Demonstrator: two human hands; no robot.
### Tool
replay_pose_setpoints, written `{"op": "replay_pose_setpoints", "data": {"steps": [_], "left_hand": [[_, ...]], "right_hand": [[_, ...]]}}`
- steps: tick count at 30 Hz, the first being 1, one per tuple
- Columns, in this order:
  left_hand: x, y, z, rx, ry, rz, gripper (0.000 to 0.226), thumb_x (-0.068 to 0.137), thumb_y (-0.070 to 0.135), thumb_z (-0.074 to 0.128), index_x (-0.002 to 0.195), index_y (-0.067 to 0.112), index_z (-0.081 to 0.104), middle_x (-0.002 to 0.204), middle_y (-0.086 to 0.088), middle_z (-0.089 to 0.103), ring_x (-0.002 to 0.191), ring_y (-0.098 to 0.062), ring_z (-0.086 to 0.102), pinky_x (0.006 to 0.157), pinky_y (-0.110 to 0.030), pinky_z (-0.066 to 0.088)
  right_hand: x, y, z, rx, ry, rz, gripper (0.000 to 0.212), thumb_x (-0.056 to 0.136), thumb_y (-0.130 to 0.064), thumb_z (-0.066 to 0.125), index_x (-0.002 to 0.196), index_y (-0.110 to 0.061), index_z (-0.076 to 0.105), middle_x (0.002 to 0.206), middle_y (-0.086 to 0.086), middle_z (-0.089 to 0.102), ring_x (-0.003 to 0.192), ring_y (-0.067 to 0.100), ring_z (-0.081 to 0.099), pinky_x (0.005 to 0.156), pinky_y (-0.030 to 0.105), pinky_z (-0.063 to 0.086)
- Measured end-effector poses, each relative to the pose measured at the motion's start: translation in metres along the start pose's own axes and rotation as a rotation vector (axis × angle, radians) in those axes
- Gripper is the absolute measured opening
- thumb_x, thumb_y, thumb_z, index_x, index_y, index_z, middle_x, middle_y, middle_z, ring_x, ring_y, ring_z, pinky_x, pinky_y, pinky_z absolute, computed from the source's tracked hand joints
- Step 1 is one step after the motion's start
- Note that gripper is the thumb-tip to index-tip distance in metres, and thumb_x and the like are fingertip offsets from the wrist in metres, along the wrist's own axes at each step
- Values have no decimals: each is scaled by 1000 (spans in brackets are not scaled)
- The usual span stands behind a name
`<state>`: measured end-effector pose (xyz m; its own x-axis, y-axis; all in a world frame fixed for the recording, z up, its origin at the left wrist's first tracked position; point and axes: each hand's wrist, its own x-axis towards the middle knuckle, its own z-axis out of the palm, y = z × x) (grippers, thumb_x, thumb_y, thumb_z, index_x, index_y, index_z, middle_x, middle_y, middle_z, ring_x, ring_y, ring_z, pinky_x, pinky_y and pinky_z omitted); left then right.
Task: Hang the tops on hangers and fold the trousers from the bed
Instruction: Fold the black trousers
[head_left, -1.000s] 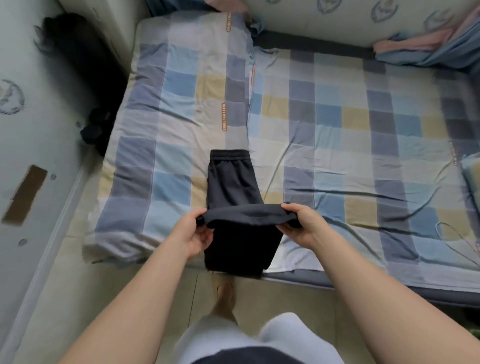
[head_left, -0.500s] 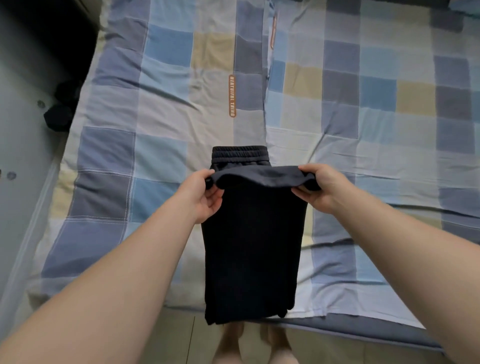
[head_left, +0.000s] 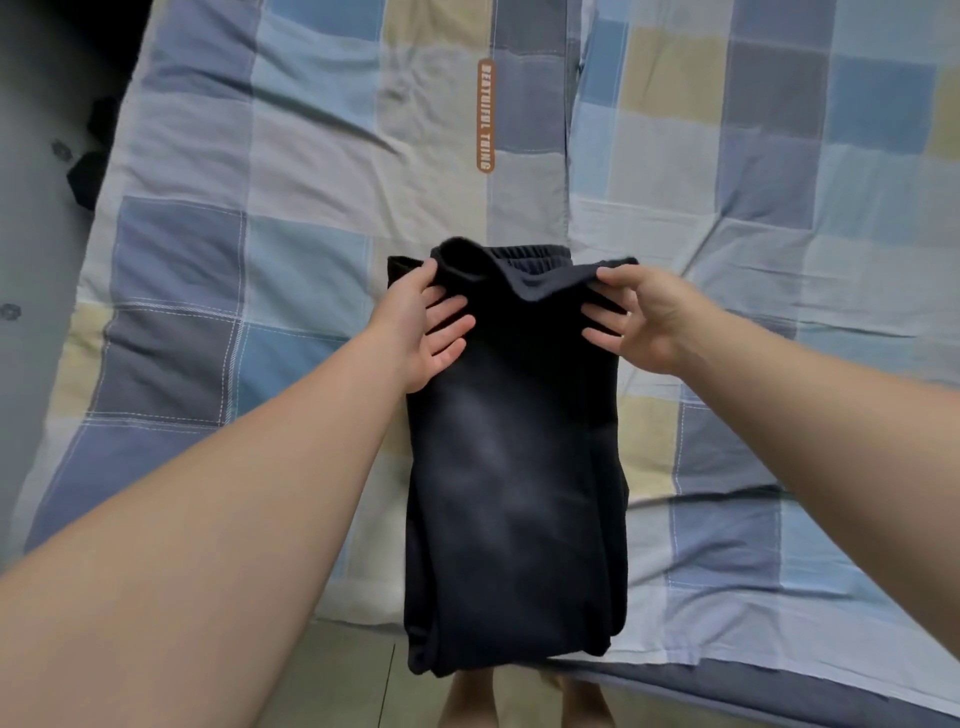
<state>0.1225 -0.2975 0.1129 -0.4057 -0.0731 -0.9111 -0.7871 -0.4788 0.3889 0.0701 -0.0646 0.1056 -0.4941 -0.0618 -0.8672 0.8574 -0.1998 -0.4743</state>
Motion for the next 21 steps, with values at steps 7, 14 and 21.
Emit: {"op": "replay_pose_setpoints", "data": {"steps": [7,14,21], "left_hand": [[-18,-26,-6,174,-76,21,68,92,68,53,149,31,46,151,0,50,135,-25,51,100,-44,46],[-44,-80,-14,387,79,223,46,94,57,59,133,32,57,137,10,57,122,-13,55,100,-38,47],[-71,-196,-63,723,428,396,88,80,53,75,153,29,32,155,2,39,143,-20,36,118,-41,32]], "right_hand": [[-24,21,-18,43,-102,106,47,94,-38,61,139,-28,54,142,-1,57,138,29,44,110,60,36],[-55,64,-40,-15,-66,112,38,96,-35,59,133,-27,57,132,-2,65,125,25,56,97,51,48],[-83,156,-76,-256,95,90,36,98,-27,60,134,-23,57,120,-2,69,120,21,60,103,45,46]]}}
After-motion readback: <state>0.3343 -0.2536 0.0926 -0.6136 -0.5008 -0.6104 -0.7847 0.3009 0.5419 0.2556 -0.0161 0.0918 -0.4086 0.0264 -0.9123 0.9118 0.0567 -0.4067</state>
